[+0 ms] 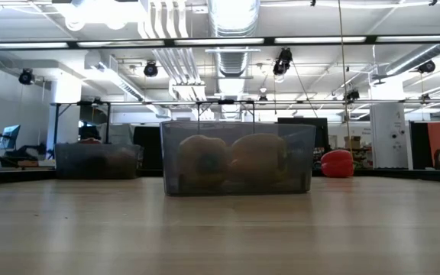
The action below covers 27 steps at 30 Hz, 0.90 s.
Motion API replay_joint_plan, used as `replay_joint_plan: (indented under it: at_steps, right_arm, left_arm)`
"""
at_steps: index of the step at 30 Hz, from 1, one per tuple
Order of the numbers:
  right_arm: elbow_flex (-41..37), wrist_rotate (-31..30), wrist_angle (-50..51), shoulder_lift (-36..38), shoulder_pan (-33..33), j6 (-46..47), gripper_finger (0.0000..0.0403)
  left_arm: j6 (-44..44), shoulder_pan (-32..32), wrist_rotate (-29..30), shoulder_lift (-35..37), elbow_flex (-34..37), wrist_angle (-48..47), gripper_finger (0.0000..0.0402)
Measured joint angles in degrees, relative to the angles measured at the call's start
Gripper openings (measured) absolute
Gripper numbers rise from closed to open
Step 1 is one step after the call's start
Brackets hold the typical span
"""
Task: Sort produce into baskets
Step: Put the bottom apple into the top black bin
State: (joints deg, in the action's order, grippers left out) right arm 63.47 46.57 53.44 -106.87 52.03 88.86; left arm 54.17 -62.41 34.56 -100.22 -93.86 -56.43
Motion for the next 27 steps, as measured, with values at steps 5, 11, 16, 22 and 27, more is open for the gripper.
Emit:
replay_joint_plan:
  at_steps: [5,11,16,22,27]
  right_arm:
    - [2.63,-2.85,1.48,-0.08,-0.04,-1.34,0.0358]
    - [6.58,-9.51,1.52,0.02,-0.99,-2.49,0.0349]
    - [13.18,-20.2,1.67,0.04,-4.07,-2.69,0.0347]
    - [22.46,-40.8,3.54,4.43,-11.85,-6.48,0.0346]
    - [26.25,-49.5,4.78,9.91,-21.13,-17.81,0.0346]
  left_arm:
    - [-0.17,0.0,2.14,0.02,-0.18,-0.5,0.0382]
    - [-0.98,0.0,2.26,-0.97,-0.11,0.5,0.0382]
    - [-0.28,0.04,6.71,-0.98,0.49,0.12,0.0382]
    - [5.84,0.0,8.04,-0.98,2.37,-0.08,0.0377]
    - [8.66,0.5,7.98,-0.98,2.61,-0.12,0.0349]
